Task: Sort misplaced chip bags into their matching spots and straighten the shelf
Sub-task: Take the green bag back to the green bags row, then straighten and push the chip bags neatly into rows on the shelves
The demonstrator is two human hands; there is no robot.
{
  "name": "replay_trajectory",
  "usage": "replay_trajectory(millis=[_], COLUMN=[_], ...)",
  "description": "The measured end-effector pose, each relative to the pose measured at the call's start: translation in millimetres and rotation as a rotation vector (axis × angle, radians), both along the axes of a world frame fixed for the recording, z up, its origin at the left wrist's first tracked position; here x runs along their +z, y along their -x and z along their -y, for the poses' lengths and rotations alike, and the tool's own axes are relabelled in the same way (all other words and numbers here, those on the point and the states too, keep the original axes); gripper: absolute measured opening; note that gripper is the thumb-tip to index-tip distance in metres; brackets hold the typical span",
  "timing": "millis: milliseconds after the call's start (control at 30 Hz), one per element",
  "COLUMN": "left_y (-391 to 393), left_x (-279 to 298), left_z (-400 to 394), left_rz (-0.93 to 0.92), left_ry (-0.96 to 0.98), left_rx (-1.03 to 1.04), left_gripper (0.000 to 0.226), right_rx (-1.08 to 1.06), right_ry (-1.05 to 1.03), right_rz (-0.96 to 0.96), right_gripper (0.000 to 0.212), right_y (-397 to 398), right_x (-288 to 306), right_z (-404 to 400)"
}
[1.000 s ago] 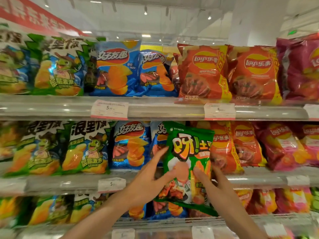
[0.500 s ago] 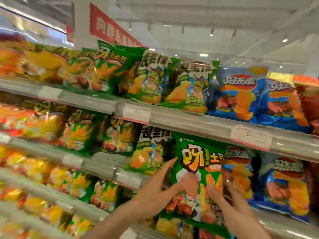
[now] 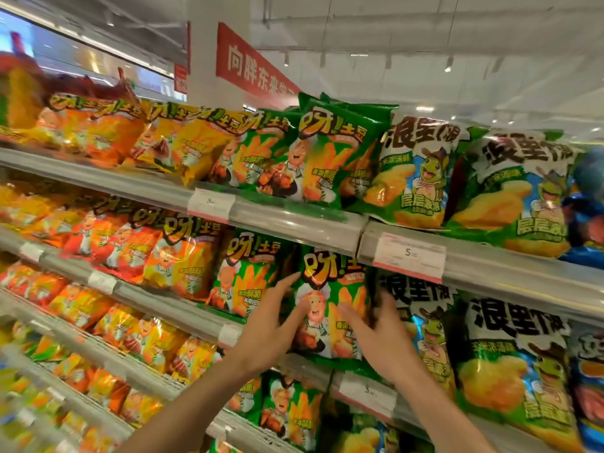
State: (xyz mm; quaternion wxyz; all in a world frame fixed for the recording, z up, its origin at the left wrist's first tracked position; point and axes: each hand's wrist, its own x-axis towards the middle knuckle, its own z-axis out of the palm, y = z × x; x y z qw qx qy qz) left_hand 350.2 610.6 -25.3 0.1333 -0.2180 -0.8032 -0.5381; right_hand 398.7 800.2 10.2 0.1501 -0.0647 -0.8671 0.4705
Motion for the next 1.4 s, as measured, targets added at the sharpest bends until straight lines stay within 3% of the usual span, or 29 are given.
replay_trajectory(millis=[133, 300, 433, 800, 1067, 1267, 1400], left_y=[29.1, 43.8, 51.8, 57.0, 58.4, 47.1, 40.3], left_x=[1.0, -5.4, -4.5, -13.3, -20.7, -20.5, -22.3], left_z=[3.4, 6.2, 11.1, 17.2, 35.9, 113.9, 195.3], left_rz=[-0.084, -0.122, -0.134, -0.194, -0.264, -0.264, -0.246], left_ry=[0.133, 0.332, 0.381, 0.386, 0.233, 0.126, 0.081], left_rx=[0.066, 0.102, 0.092, 0.112, 0.077, -0.005, -0.015], left_gripper=[0.057, 0.056, 0.058, 0.058, 0.057, 0.048, 0.046], right_rx=[-0.023, -0.03, -0.012, -0.019, -0.221, -0.372, -0.288], right_ry=[-0.186, -0.584, -0.692, -0.608, -0.541, -0.434, -0.32], right_rz=[-0.021, -0.091, -0.115, -0.211, -0.305, -0.306, -0.299], right_gripper=[0.086, 0.084, 0.081, 0.083, 0.084, 0.075, 0.062], right_y=[23.2, 32.2, 36.5, 51.3, 42.8, 13.5, 4.6], right_x=[-1.3, -8.6, -13.7, -36.5, -42.7, -35.5, -45.1], right_z=[13.3, 13.6, 12.1, 12.2, 31.7, 98.5, 183.3])
